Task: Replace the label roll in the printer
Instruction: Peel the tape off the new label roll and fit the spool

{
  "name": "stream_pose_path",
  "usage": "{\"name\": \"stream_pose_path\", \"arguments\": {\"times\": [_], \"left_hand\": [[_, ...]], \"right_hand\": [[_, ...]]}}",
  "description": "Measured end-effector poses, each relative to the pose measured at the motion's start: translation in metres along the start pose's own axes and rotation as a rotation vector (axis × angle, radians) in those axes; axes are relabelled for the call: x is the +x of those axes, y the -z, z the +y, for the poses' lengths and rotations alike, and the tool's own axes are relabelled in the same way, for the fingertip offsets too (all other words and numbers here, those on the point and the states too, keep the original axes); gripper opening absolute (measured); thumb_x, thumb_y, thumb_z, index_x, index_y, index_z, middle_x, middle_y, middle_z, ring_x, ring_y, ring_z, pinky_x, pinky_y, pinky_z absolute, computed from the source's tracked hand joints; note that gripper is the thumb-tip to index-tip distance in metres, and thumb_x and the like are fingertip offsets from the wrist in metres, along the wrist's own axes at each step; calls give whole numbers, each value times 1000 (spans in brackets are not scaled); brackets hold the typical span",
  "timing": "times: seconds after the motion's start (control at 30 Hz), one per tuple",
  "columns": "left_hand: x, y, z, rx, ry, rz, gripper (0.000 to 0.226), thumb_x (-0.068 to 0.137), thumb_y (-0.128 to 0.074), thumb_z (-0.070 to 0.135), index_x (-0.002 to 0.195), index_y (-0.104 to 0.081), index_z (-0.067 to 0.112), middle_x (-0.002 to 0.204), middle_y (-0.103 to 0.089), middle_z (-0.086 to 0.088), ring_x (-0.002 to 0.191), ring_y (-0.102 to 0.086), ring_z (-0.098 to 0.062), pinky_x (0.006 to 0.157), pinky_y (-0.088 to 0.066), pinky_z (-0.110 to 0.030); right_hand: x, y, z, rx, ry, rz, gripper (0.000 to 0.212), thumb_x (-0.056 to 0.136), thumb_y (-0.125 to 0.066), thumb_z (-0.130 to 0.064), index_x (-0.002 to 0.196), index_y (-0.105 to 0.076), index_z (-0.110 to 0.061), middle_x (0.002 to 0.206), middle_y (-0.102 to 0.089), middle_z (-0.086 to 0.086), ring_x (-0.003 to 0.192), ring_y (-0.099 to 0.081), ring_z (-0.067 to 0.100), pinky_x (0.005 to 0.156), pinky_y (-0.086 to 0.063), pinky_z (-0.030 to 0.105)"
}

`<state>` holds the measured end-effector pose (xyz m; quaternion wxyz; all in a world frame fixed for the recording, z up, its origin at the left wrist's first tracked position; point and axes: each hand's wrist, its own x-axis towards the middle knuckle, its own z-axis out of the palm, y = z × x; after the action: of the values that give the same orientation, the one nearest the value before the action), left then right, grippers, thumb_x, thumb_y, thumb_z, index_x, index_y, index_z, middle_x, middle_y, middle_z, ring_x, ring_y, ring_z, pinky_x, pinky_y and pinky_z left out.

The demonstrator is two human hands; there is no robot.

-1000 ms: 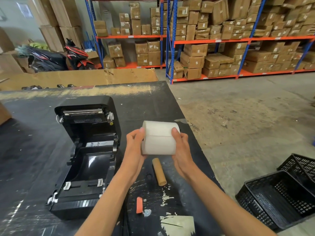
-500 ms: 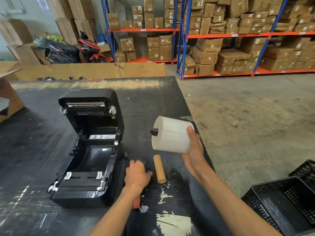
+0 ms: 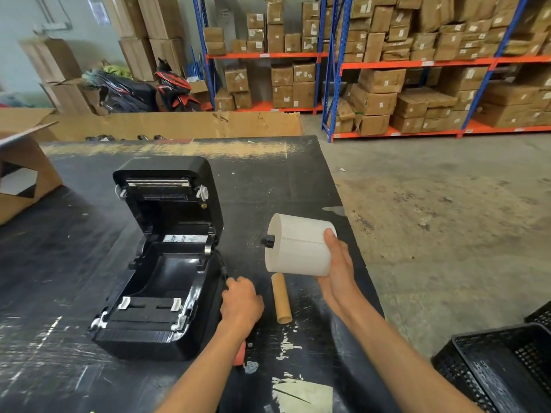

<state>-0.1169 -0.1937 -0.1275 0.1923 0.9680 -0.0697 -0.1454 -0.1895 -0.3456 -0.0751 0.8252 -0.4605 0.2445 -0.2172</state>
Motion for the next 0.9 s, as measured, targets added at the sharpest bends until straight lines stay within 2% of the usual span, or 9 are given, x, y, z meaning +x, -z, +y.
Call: {"name": "stream_pose_path", "arguments": {"times": [0.13, 0.23, 0.37, 0.43, 0.5, 0.57, 0.63, 0.77, 0.9], "left_hand": [[3, -1, 1, 29, 3, -1, 50, 91, -64, 20, 131, -45, -3, 138, -42, -20, 125, -49, -40, 99, -48, -45], [-1, 9, 4, -33, 13, 23, 44, 89, -63, 13, 126, -44, 0, 130, -53, -21, 121, -53, -40, 93, -49, -44], [-11, 40, 2, -316, -64, 313, 25, 90, -61, 6, 114, -55, 9, 100, -68, -9, 97, -66, -32, 75, -48, -35], [-18, 59, 5, -494, -185, 486, 32, 87, -68, 4, 116, -58, 12, 80, -66, 7, 78, -68, -15, 73, -48, -29], [-25, 75, 11, -641, -290, 552, 30, 85, -73, 7, 113, -66, 14, 78, -68, 12, 71, -67, -3, 73, -53, -19], [-32, 81, 14, -699, -377, 533, 23, 83, -75, 8, 104, -73, 18, 83, -72, 12, 79, -68, 2, 70, -51, -7], [-37, 81, 13, -731, -404, 509, 22, 83, -75, 7, 101, -74, 19, 87, -74, 11, 84, -68, 5, 70, -49, -4], [-41, 82, 4, -806, -410, 451, 25, 85, -73, 7, 107, -72, 19, 97, -75, 10, 92, -69, 2, 76, -50, -5], [-40, 87, -4, -919, -441, 401, 21, 86, -72, 9, 102, -73, 23, 99, -76, 9, 97, -70, -3, 85, -54, -16]], "right_hand": [[0, 1, 1, -3, -5, -14, 37, 99, -52, -40, 122, -43, -12, 114, -60, 11, 102, -60, 24, 82, -54, 43], [0, 1, 2, -7, -8, -14, 35, 99, -52, -39, 121, -44, -12, 113, -60, 11, 100, -61, 22, 79, -54, 41], [0, 3, 3, -3, -17, -21, 34, 98, -52, -40, 118, -46, -13, 112, -60, 10, 99, -61, 23, 80, -53, 42], [1, 3, 3, -6, -19, -31, 35, 99, -52, -39, 120, -45, -12, 112, -61, 10, 99, -61, 22, 81, -54, 43], [1, 0, 5, -13, -22, -40, 32, 99, -52, -39, 118, -45, -14, 112, -61, 10, 100, -61, 23, 85, -53, 45], [0, -5, 6, -16, -24, -41, 32, 98, -52, -39, 116, -46, -14, 110, -62, 10, 101, -60, 23, 89, -49, 49], [-1, -11, 7, -3, -29, -40, 34, 98, -53, -40, 117, -46, -13, 108, -63, 9, 100, -60, 23, 89, -47, 48], [-1, -21, 6, -6, -24, -64, 39, 98, -52, -40, 122, -44, -10, 112, -63, 12, 103, -60, 25, 87, -48, 48], [-4, -32, 11, -37, -20, -95, 40, 95, -55, -45, 117, -43, -13, 115, -61, 15, 104, -59, 26, 79, -50, 42]]}}
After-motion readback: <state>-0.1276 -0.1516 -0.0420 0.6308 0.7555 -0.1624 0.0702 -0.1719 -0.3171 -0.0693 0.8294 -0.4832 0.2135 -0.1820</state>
